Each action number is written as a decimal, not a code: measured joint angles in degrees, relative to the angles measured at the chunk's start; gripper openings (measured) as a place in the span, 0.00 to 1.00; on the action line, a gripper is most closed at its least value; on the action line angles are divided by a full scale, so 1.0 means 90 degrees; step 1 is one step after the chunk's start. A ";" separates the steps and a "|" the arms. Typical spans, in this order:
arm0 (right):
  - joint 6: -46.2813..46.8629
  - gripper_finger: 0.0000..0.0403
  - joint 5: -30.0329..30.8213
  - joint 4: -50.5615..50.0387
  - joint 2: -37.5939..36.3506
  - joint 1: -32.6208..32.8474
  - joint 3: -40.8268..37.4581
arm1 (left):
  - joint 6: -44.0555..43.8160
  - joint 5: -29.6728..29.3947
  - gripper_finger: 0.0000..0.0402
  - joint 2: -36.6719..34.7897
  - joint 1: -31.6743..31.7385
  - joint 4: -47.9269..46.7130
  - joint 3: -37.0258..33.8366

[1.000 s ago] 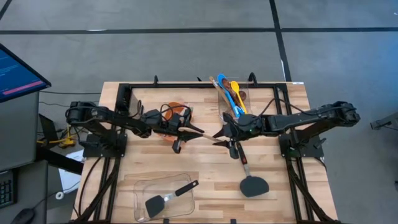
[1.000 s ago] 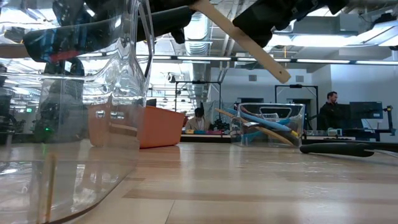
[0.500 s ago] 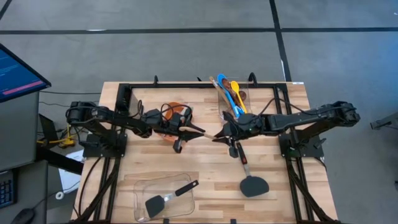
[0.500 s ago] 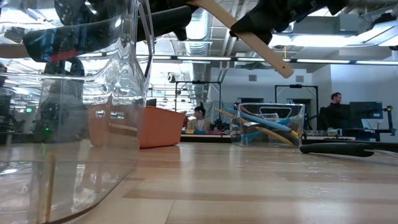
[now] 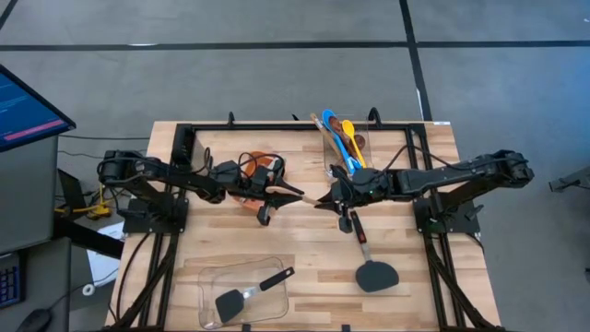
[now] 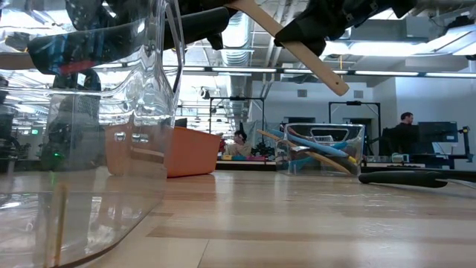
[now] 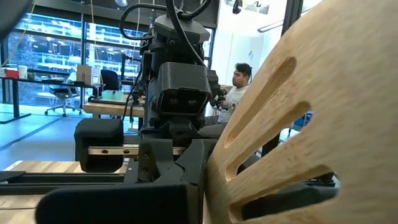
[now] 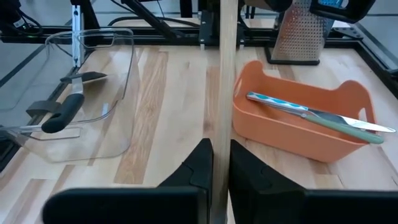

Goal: Pick & Place Kitchen Items
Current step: Put the brown spatula into the top transparent bin

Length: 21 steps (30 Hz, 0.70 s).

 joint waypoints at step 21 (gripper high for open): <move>0.0017 0.05 0.0670 0.0195 -0.0355 0.0177 0.0005 | -0.0012 0.0049 0.22 -0.1130 0.0267 -0.0322 -0.0568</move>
